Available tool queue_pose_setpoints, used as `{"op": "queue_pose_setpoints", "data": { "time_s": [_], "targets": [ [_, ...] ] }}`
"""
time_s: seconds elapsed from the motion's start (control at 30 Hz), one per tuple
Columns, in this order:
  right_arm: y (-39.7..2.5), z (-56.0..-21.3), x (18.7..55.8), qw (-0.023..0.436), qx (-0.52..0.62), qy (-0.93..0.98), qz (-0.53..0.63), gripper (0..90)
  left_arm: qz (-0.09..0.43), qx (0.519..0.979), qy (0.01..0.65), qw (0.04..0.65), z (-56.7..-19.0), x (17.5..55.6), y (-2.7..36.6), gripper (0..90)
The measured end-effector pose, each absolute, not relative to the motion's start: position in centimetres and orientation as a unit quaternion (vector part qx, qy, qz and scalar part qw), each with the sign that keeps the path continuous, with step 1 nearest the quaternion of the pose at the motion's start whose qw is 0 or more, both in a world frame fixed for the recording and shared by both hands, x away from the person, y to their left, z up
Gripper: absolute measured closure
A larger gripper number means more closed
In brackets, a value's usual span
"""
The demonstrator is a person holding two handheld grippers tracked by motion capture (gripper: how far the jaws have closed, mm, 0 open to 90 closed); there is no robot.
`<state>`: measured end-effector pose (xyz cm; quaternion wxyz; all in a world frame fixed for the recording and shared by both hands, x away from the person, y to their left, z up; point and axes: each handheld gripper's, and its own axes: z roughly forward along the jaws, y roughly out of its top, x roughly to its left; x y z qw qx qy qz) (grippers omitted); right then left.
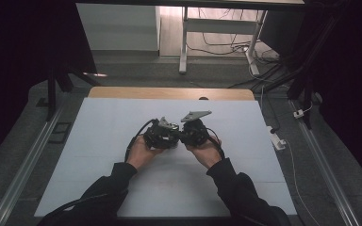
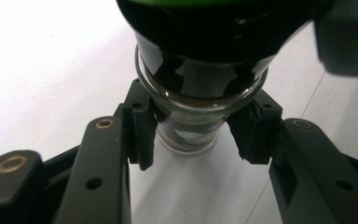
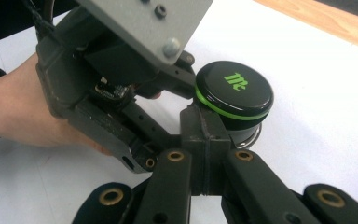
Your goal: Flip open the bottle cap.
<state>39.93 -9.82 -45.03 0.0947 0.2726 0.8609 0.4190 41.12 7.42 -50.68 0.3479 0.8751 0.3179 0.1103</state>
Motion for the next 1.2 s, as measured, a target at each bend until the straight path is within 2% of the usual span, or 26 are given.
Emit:
{"op": "queue_pose_setpoints", "data": {
  "time_s": [0.97,1.2],
  "targets": [
    [-10.4,-43.6,42.3,0.117,0.299,0.838,0.440,90.0,0.115,0.874,0.318,0.348,-50.8,41.0,7.4,54.1],
    [-10.9,-44.1,43.2,0.110,0.313,0.834,0.440,90.0,0.113,0.873,0.319,0.350,-50.8,41.1,7.4,54.0]
  ]
}}
